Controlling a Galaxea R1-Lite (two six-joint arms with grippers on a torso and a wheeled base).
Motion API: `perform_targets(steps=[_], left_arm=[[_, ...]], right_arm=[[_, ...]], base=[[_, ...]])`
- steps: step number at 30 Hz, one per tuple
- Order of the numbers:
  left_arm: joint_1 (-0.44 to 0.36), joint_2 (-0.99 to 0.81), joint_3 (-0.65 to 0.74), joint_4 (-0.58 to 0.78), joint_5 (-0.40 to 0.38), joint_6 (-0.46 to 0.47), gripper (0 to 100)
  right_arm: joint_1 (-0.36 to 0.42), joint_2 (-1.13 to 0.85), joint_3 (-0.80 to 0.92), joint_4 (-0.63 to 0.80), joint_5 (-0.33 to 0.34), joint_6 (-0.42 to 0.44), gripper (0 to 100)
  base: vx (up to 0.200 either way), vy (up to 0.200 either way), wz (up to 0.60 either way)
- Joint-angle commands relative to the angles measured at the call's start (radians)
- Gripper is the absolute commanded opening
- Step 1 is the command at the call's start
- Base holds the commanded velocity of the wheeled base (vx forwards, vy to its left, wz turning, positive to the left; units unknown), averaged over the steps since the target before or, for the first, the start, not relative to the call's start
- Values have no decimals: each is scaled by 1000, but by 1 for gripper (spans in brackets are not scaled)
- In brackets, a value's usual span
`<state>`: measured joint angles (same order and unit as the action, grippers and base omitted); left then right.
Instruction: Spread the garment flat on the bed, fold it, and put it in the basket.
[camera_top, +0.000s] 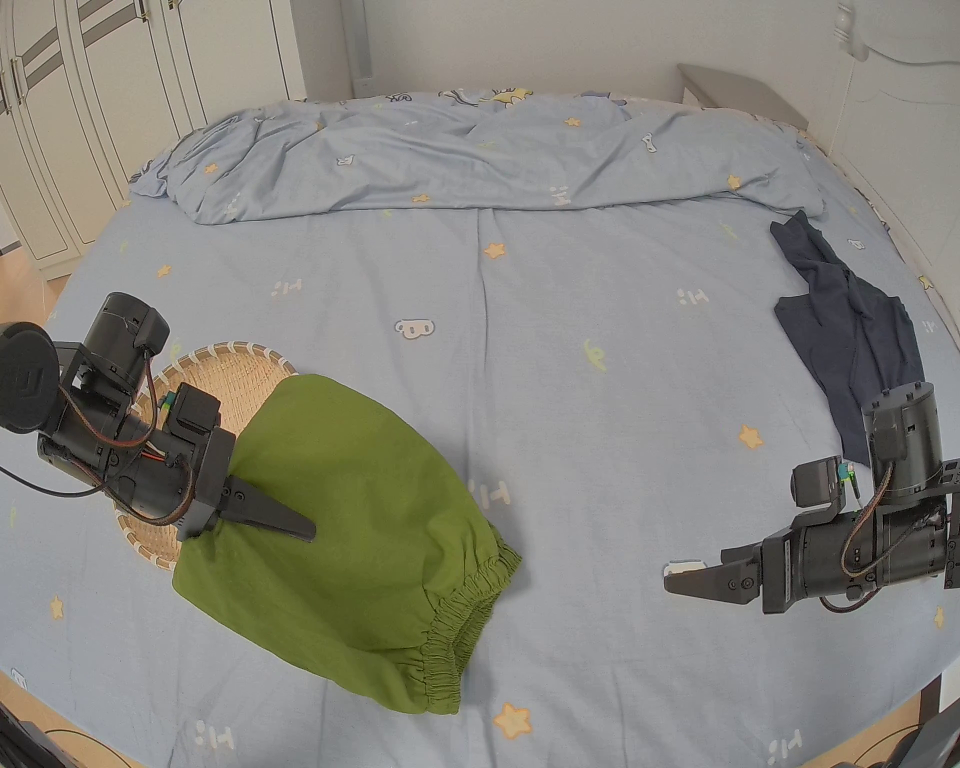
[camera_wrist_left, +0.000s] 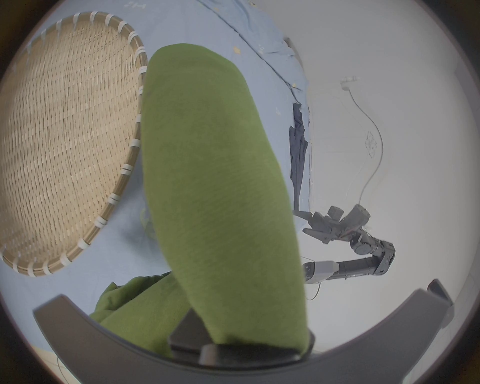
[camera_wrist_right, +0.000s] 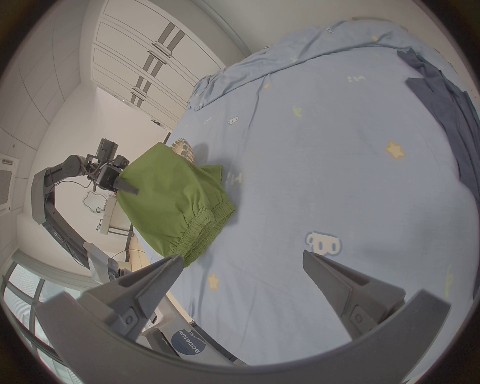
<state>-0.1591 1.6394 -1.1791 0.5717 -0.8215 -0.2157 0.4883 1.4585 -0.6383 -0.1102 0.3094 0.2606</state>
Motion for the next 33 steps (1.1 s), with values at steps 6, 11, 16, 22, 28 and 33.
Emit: perform_targets(steps=[6, 11, 16, 22, 28, 33], left_arm=[[-145, -79, -88, 17, 2, 78, 0], [-160, -144, -129, 74, 4, 246, 0], [-33, -233, -143, 40, 15, 280, 0], [156, -274, -122, -108, 1, 277, 0], [302, -171, -125, -220, -45, 271, 0], [369, -82, -143, -230, -157, 240, 0]], right_arm=[[0, -6, -1, 0, -3, -1, 100], [0, -7, -1, 0, -6, -1, 100], [-8, 2, -1, -2, -4, -3, 100], [-8, 2, 0, -2, -6, -4, 100], [-8, -6, -1, -2, -6, -4, 100], [-8, -7, 0, -2, -7, -4, 100]], base=[[0, 0, 0], [0, 0, 0], [0, 0, 0], [0, 0, 0], [0, 0, 0], [0, 0, 0]])
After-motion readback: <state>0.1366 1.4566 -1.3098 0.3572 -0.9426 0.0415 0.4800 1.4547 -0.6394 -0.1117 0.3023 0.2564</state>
